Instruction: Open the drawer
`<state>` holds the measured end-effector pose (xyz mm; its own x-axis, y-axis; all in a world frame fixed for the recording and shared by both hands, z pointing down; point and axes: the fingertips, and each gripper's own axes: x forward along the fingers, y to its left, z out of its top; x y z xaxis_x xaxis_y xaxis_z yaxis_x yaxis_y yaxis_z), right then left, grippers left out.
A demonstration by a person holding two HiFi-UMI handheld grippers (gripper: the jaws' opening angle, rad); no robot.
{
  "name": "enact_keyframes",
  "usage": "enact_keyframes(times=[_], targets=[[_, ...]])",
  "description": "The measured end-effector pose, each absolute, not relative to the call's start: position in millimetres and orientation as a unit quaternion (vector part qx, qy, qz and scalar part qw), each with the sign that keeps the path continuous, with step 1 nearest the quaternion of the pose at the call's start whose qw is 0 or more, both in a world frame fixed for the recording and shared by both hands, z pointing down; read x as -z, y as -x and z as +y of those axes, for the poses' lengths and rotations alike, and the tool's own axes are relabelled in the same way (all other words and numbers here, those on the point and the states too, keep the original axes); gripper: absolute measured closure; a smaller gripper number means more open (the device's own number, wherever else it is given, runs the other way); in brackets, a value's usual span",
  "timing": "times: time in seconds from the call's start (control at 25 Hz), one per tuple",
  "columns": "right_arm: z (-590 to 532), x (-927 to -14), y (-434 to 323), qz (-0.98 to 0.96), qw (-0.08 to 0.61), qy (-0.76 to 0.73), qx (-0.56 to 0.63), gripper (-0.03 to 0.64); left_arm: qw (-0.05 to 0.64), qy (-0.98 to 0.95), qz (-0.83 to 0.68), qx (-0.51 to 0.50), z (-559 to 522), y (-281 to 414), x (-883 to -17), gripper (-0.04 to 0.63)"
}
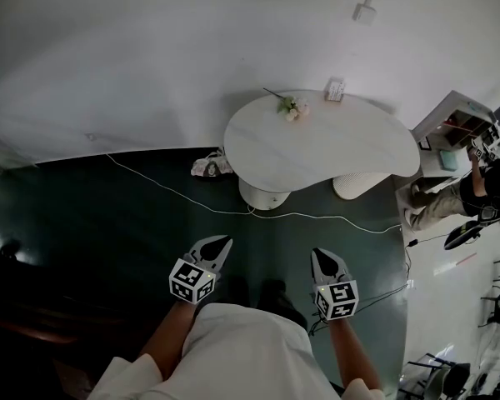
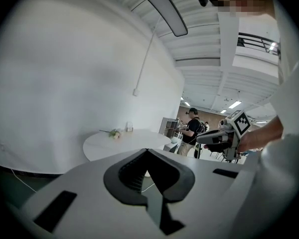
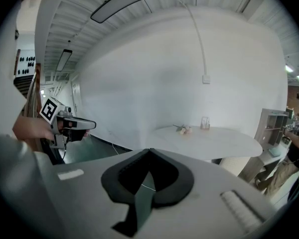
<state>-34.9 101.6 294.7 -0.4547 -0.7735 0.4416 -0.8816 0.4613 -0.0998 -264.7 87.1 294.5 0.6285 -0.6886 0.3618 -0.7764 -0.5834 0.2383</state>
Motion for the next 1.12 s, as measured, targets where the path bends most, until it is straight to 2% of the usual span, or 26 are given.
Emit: enact_keyframes(times=[0.64, 1.12], targets=[[47, -347, -51, -0.832, 0.176, -0.485, -0.205, 0.606, 0.207, -0.875, -0.421, -0.123, 37, 184, -327, 0.589], [-8, -412, -58, -0.847, 0.182, -0.438, -0.241, 0.606, 0.232, -0.86, -0.422, -0.168, 5, 148, -392, 0.589]])
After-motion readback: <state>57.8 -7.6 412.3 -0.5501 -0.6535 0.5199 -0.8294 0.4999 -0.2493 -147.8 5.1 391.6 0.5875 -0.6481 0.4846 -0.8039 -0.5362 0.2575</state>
